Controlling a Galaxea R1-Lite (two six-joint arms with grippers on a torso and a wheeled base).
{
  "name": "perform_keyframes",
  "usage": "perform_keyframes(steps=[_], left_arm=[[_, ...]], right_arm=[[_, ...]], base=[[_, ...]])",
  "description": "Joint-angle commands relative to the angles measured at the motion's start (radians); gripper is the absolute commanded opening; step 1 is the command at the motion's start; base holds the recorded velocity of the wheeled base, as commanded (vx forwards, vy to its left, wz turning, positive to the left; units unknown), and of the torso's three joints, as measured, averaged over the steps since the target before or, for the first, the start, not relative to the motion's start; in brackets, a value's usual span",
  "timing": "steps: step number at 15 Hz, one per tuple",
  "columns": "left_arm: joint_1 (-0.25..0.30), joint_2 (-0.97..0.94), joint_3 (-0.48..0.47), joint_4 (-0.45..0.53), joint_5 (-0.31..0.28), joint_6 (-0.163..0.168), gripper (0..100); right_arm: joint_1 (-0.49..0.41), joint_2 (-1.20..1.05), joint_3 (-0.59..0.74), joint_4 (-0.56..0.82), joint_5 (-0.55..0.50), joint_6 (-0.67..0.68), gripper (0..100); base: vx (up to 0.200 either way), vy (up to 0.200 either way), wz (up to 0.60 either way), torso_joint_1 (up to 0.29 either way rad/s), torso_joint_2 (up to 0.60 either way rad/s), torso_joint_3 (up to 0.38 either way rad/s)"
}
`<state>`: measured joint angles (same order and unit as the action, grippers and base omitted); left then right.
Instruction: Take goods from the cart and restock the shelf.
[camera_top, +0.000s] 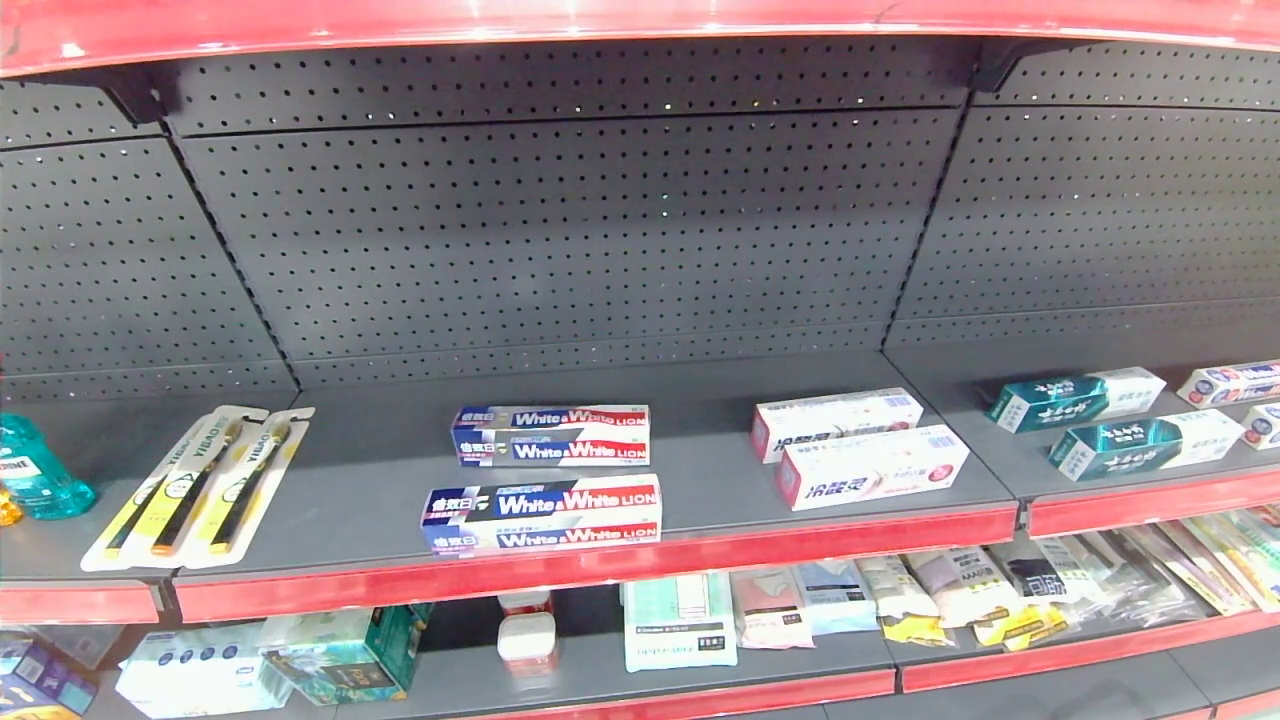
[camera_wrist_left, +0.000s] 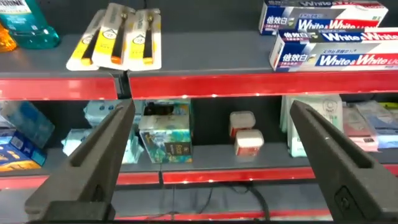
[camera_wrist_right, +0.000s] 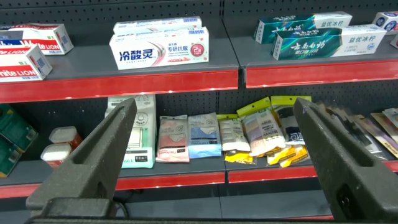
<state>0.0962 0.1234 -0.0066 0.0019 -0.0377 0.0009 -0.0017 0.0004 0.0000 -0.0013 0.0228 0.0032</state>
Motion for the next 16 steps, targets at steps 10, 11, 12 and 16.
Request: perform_keyframes(steps=[10, 11, 12, 16], left_arm=[[-0.001, -0.031, 0.007, -0.002, 0.002, 0.001, 100], [-0.001, -0.031, 0.007, -0.002, 0.002, 0.001, 100], [-0.001, -0.031, 0.007, -0.002, 0.002, 0.001, 100], [-0.001, -0.031, 0.007, -0.002, 0.002, 0.001, 100]], right_arm=[[0.0, 0.0, 0.0, 0.0, 0.002, -0.003, 100], [0.002, 0.0, 0.0, 0.0, 0.002, -0.008, 100], [0.002, 0.0, 0.0, 0.0, 0.002, -0.008, 100], [0.002, 0.0, 0.0, 0.0, 0.002, -0.006, 100]], base=[[0.0, 0.0, 0.0, 0.0, 0.0, 0.0], [0.0, 0.0, 0.0, 0.0, 0.0, 0.0], [0.0, 0.0, 0.0, 0.0, 0.0, 0.0], [0.0, 0.0, 0.0, 0.0, 0.0, 0.0]])
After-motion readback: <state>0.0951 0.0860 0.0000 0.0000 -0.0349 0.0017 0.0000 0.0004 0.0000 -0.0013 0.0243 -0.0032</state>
